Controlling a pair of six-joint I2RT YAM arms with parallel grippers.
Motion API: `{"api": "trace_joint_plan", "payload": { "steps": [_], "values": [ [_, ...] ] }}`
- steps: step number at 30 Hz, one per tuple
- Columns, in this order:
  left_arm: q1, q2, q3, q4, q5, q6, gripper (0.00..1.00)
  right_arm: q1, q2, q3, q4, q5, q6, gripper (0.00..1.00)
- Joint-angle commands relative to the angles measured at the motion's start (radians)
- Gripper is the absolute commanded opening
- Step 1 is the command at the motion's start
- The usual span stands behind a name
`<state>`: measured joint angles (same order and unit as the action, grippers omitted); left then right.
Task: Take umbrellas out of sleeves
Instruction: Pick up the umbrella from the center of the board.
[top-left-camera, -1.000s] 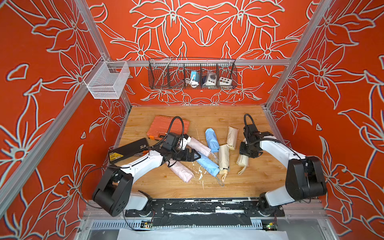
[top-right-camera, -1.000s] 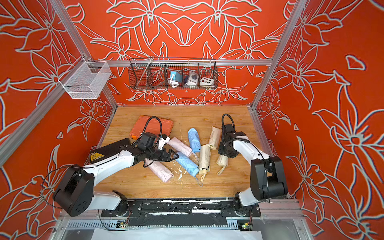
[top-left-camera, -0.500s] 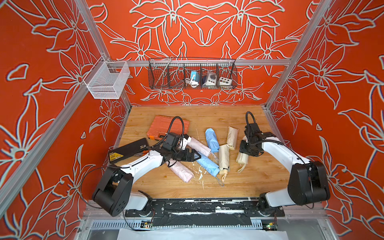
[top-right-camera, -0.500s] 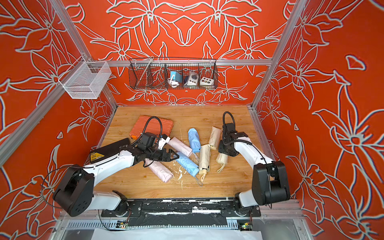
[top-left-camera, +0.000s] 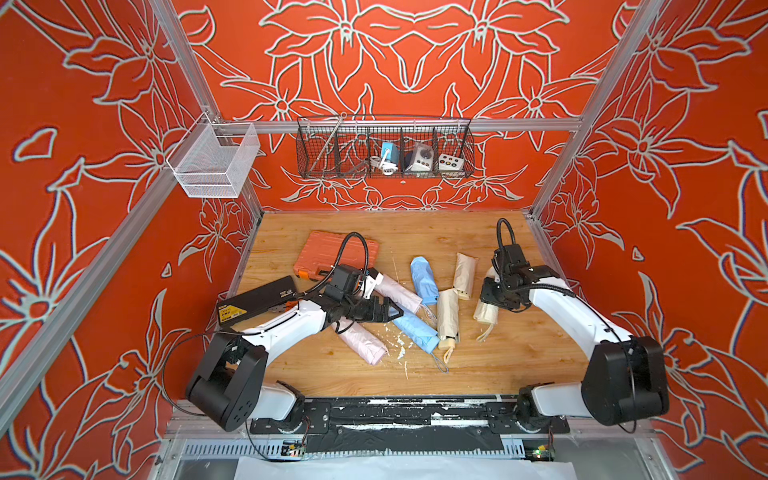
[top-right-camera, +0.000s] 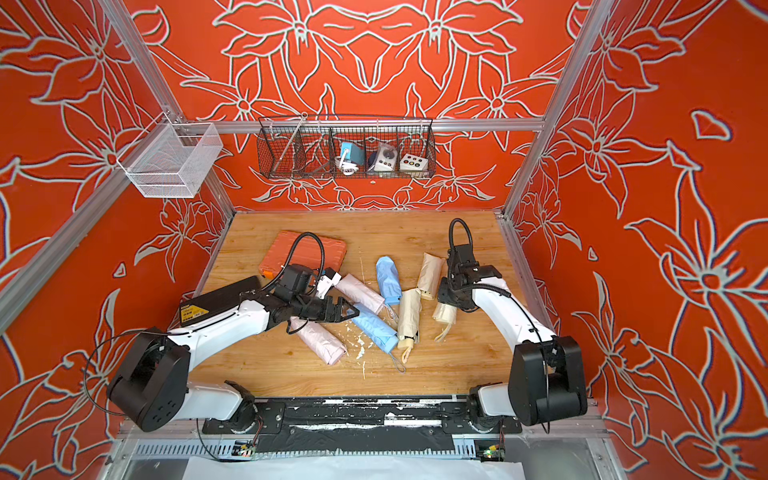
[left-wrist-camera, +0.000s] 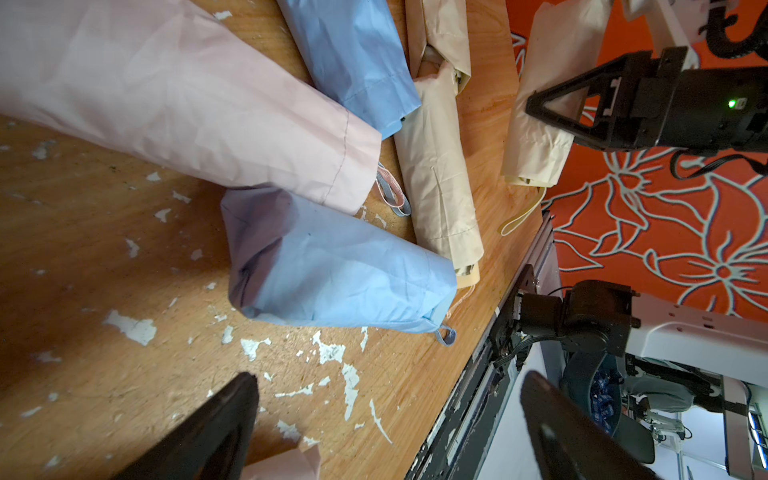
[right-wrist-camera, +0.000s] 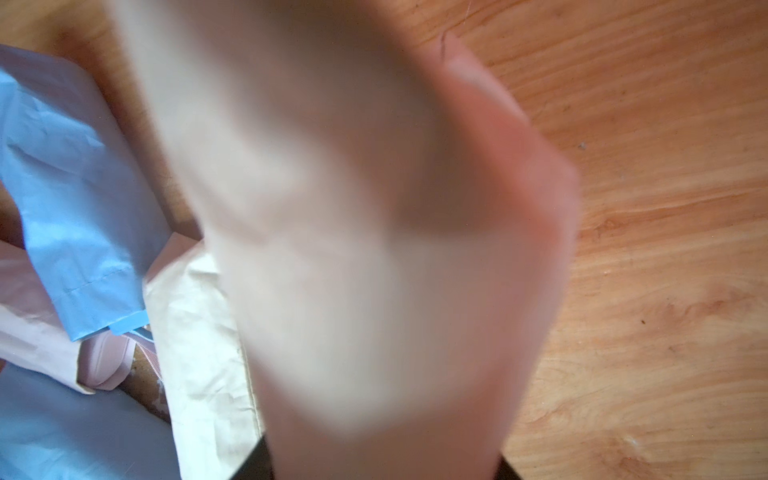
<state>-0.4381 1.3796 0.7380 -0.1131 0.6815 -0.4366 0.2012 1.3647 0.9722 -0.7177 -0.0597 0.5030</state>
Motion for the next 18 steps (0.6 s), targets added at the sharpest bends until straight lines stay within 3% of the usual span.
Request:
{"api": "trace_joint_plan", "payload": {
  "steps": [1, 11, 18],
  "values": [
    [0.006, 0.006, -0.002, 0.022, 0.029, -0.008, 0.97, 0.001, -0.04, 0.059, 0.006, 0.039, -0.039, 0.41],
    [0.01, 0.0, -0.002, 0.032, 0.048, -0.02, 0.97, 0.002, -0.093, 0.08, 0.015, 0.042, -0.078, 0.4],
    [0.023, -0.001, -0.006, 0.077, 0.107, -0.07, 0.97, 0.003, -0.126, 0.071, 0.072, -0.04, -0.104, 0.39]
  ]
}}
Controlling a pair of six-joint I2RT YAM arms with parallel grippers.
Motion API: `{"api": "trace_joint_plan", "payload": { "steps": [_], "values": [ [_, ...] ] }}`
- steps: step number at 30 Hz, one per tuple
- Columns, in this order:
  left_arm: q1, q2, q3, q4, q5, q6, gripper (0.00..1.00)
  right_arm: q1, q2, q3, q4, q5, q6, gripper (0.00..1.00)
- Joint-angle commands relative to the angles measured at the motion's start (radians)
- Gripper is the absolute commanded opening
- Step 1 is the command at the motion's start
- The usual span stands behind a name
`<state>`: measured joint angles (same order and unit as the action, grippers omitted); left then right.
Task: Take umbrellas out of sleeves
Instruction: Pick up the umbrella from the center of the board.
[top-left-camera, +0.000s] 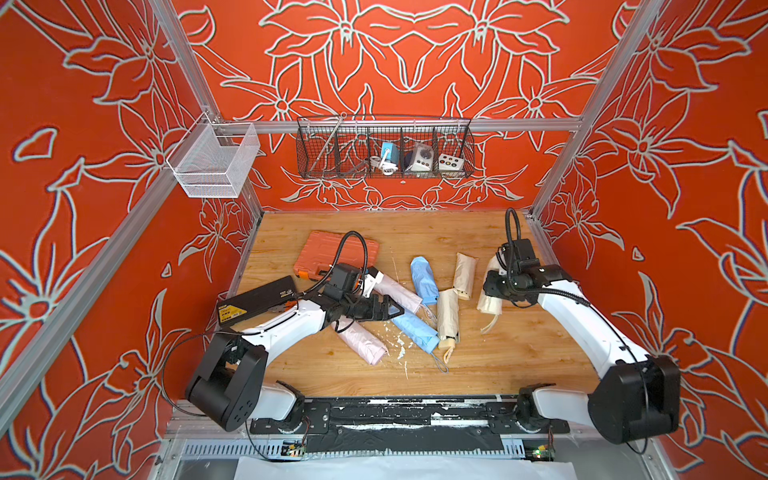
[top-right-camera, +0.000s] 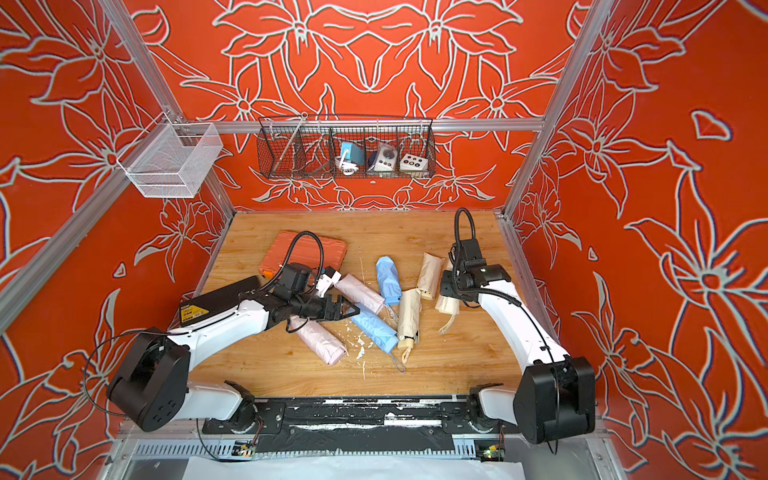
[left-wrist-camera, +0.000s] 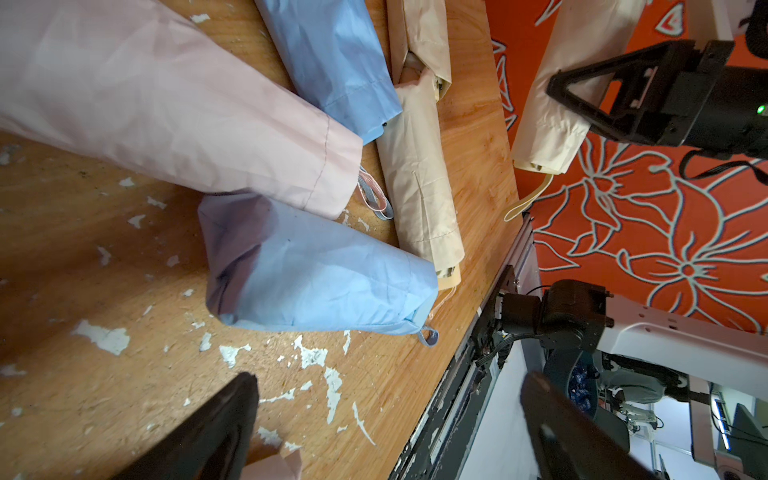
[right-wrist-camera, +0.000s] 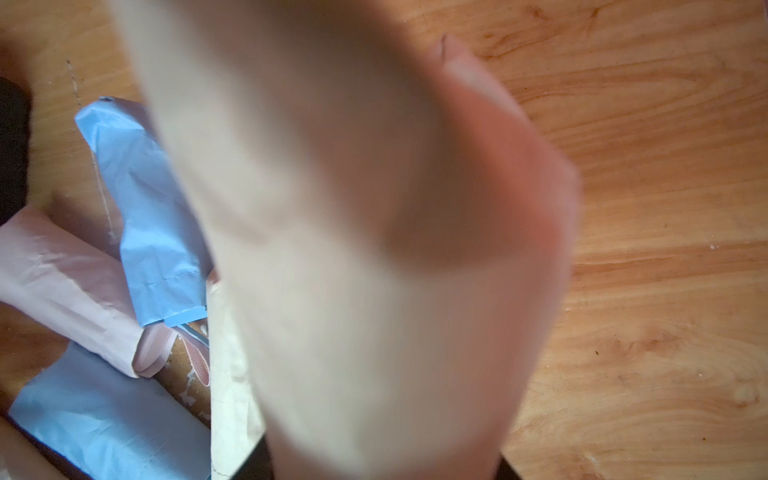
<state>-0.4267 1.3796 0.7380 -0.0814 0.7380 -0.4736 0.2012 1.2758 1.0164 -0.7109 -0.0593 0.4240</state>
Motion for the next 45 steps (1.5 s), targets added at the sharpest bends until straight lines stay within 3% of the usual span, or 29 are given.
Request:
{"api": "trace_joint_plan", "payload": {
  "steps": [1, 10, 16, 30, 45],
  "values": [
    [0.015, 0.0, -0.006, 0.057, 0.061, -0.046, 0.97, 0.002, -0.04, 0.027, 0.072, -0.046, -0.028, 0.38],
    [0.02, -0.001, 0.012, 0.157, 0.17, -0.129, 0.97, 0.004, -0.051, 0.031, 0.16, -0.193, -0.101, 0.37],
    [0.02, -0.005, 0.039, 0.213, 0.211, -0.154, 0.97, 0.011, -0.029, 0.049, 0.22, -0.425, -0.122, 0.37],
    [0.02, 0.056, 0.163, 0.342, 0.28, -0.189, 0.97, 0.121, 0.137, 0.211, 0.128, -0.738, -0.179, 0.39],
    [0.023, 0.184, 0.301, 0.492, 0.322, -0.288, 0.97, 0.176, 0.191, 0.269, 0.153, -0.931, -0.115, 0.4]
  ]
}}
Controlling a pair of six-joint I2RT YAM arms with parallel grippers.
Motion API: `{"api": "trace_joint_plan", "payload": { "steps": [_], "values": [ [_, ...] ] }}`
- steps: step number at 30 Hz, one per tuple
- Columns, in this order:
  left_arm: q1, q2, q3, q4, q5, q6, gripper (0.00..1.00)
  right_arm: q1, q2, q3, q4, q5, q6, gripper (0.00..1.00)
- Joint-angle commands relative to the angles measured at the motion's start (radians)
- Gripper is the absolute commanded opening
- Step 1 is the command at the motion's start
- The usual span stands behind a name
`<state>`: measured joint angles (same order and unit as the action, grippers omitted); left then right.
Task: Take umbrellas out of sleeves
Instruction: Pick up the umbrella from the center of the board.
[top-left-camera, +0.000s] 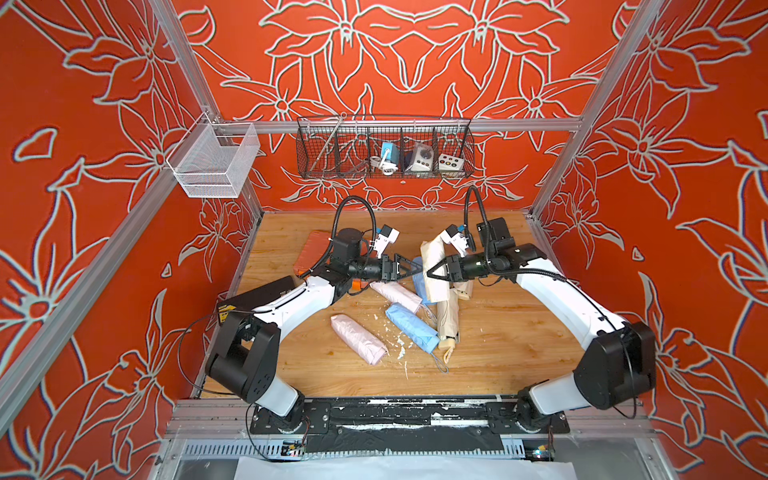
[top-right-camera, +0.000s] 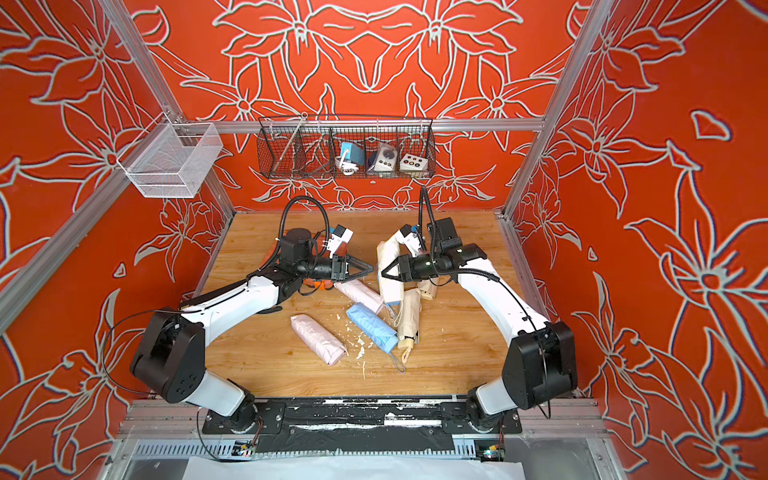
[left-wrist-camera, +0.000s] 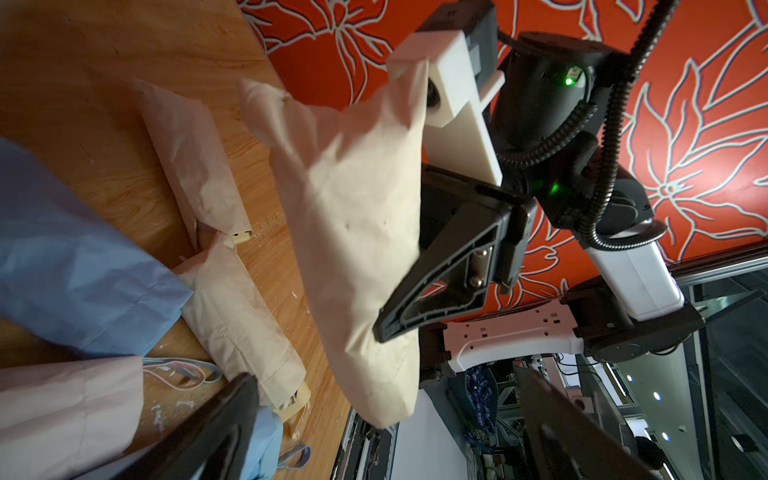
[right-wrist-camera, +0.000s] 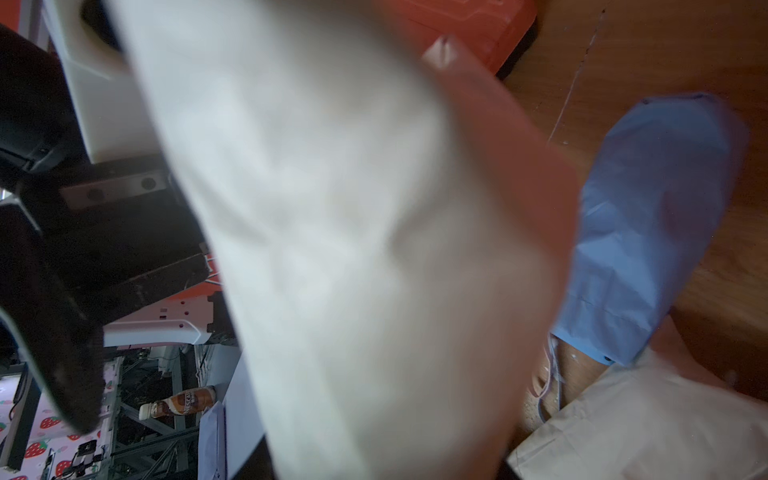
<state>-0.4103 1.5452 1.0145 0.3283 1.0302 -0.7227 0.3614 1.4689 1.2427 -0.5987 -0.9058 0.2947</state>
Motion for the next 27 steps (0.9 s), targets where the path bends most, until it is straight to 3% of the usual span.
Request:
{"api": "trace_joint_plan", "payload": {
  "steps": [1, 14, 27],
  "values": [
    [0.006, 0.022, 0.03, 0.093, 0.031, -0.046, 0.97, 0.02, -0.001, 0.044, 0.045, -0.092, 0.022, 0.4],
    [0.006, 0.073, 0.056, 0.161, 0.045, -0.106, 0.96, 0.089, 0.033, 0.075, 0.047, -0.113, 0.038, 0.4],
    [0.007, 0.117, 0.051, 0.234, 0.063, -0.176, 0.86, 0.11, 0.039, 0.09, 0.033, -0.121, 0.028, 0.4]
  ]
}}
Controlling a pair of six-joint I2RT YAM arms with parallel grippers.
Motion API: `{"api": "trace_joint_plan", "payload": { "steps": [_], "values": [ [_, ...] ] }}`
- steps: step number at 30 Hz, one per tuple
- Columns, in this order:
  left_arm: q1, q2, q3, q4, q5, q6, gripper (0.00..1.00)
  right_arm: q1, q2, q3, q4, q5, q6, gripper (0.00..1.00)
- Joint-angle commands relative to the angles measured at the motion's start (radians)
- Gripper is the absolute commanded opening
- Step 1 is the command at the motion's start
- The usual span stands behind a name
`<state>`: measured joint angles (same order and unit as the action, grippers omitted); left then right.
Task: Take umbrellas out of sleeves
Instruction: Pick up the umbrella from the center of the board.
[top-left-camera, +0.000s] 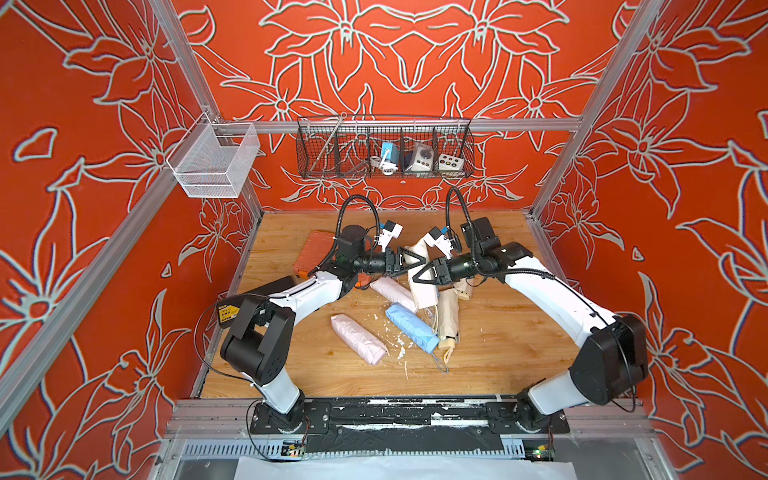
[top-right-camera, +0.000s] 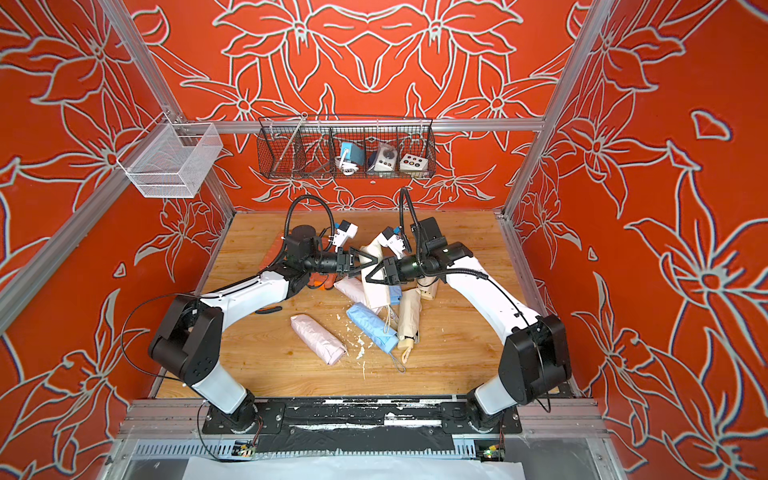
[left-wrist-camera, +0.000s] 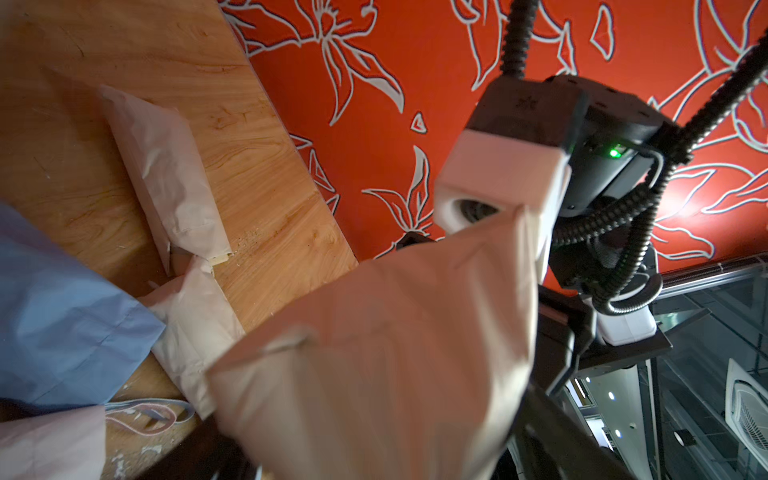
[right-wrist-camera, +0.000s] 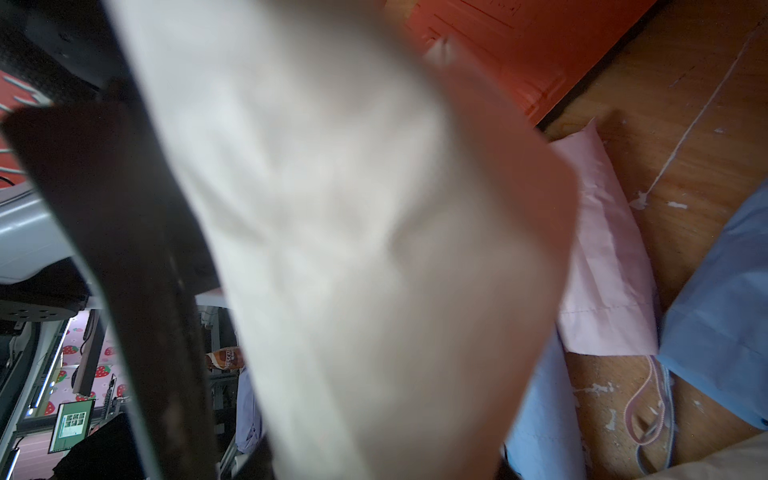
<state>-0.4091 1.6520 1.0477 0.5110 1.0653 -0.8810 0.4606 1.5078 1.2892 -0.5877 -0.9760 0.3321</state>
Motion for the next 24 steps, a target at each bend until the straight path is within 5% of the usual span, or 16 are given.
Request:
{"api": "trace_joint_plan", "payload": {
  "steps": [1, 14, 24],
  "values": [
    [0.006, 0.013, 0.019, 0.058, 0.031, -0.02, 0.85, 0.013, 0.003, 0.046, 0.017, -0.053, -0.014, 0.4],
    [0.006, 0.049, 0.026, 0.07, 0.078, -0.057, 0.63, 0.015, 0.055, 0.072, -0.009, -0.053, -0.036, 0.42],
    [0.021, 0.084, 0.022, 0.114, 0.104, -0.125, 0.36, 0.015, 0.081, 0.095, -0.057, -0.028, -0.051, 0.63]
  ]
}}
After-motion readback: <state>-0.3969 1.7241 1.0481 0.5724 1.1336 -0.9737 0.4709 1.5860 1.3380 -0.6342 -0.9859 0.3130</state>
